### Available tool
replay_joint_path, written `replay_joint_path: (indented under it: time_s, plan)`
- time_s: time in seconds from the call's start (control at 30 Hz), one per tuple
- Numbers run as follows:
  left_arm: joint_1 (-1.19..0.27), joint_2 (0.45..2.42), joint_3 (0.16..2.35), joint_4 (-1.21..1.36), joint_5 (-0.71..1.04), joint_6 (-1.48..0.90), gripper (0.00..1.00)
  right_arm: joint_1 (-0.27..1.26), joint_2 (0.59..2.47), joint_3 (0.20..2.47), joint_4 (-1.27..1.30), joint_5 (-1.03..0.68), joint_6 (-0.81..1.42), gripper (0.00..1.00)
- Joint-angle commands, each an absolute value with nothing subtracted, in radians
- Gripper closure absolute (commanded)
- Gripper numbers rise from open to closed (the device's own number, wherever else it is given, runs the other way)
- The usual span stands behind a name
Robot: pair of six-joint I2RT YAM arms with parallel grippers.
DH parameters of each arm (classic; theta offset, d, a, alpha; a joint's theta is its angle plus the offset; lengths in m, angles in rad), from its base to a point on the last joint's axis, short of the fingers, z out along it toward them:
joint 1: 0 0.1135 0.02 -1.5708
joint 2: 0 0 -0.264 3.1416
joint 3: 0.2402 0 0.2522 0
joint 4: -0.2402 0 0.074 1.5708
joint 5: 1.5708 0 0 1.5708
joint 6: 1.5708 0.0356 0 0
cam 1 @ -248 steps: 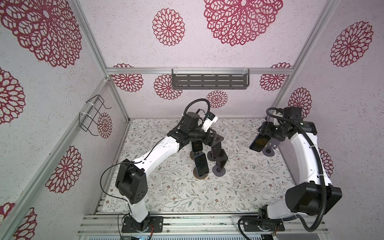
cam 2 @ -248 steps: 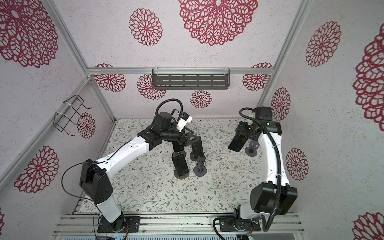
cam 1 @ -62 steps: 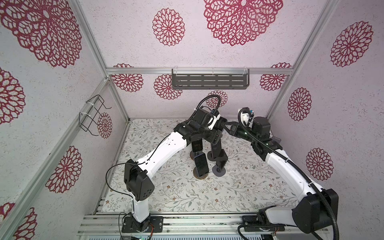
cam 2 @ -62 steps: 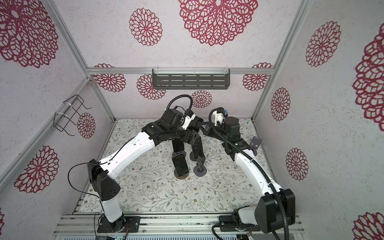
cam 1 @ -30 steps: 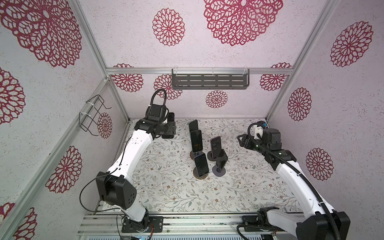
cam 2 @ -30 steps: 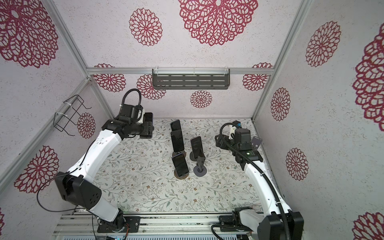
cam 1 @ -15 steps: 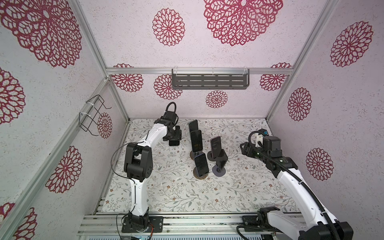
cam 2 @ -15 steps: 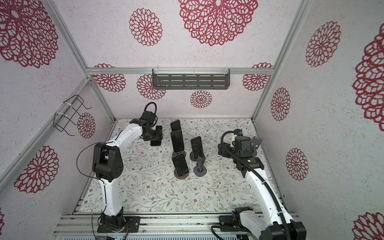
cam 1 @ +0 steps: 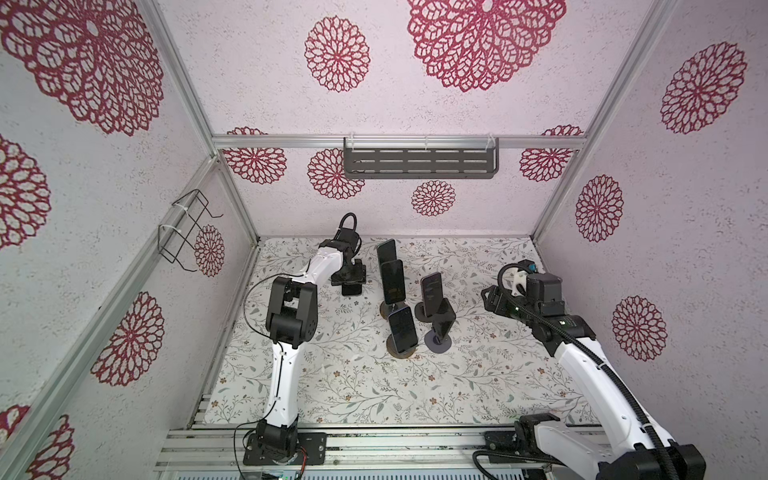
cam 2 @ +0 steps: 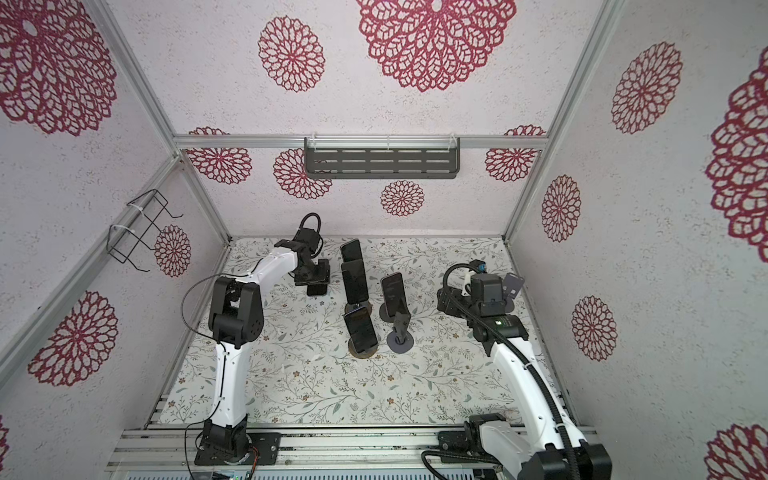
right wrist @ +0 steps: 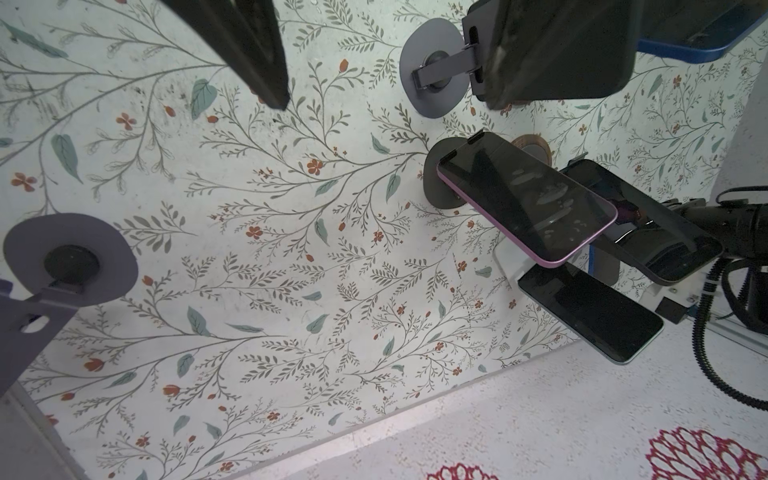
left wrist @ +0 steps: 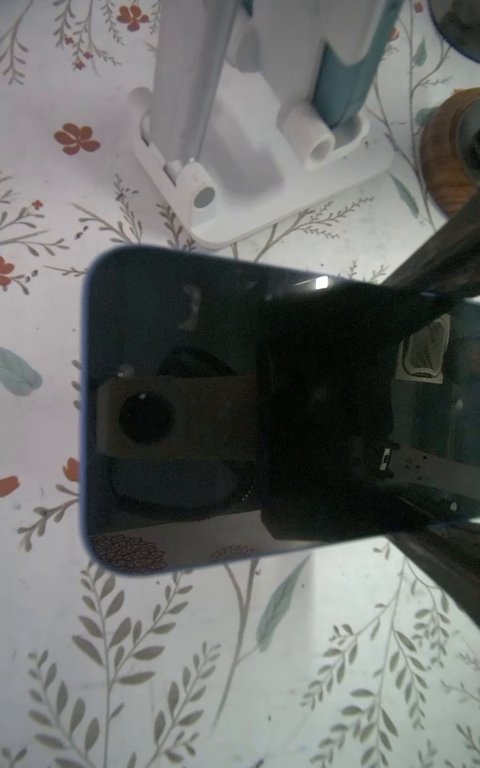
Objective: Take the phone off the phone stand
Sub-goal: 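Carry the phone toward the robot with the left gripper while the right arm withdraws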
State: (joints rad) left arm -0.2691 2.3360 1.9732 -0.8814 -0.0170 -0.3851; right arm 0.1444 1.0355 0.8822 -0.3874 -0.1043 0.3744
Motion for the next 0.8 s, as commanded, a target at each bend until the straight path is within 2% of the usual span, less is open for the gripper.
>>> replay_joint_path:
  time_s: [0.0,0.37,0.4,0.47,0.5,0.77]
  plan:
    - [-0.265,2.357,2.014,-0.909,-0.047,-0.377,1.0,0.138,1.027,0.891,-0.373,-0.095,0.356,0.23]
    - [-0.285,2.439,2.076,-0.93,-0.031,-0.374,0.98,0.138,1.037,0.891,-0.361,-0.107,0.362,0.23]
    - [-0.286,2.446,2.083,-0.933,-0.03,-0.377,0.93,0.138,1.036,0.891,-0.36,-0.106,0.362,0.23]
    - [-0.287,2.463,2.097,-0.946,-0.024,-0.379,0.73,0.138,1.035,0.895,-0.365,-0.108,0.36,0.23]
    - [-0.288,2.469,2.104,-0.953,-0.025,-0.381,0.67,0.138,1.034,0.897,-0.367,-0.108,0.36,0.23]
    - [-0.29,2.47,2.085,-0.949,-0.009,-0.383,0.42,0.138,1.036,0.9,-0.367,-0.112,0.357,0.23]
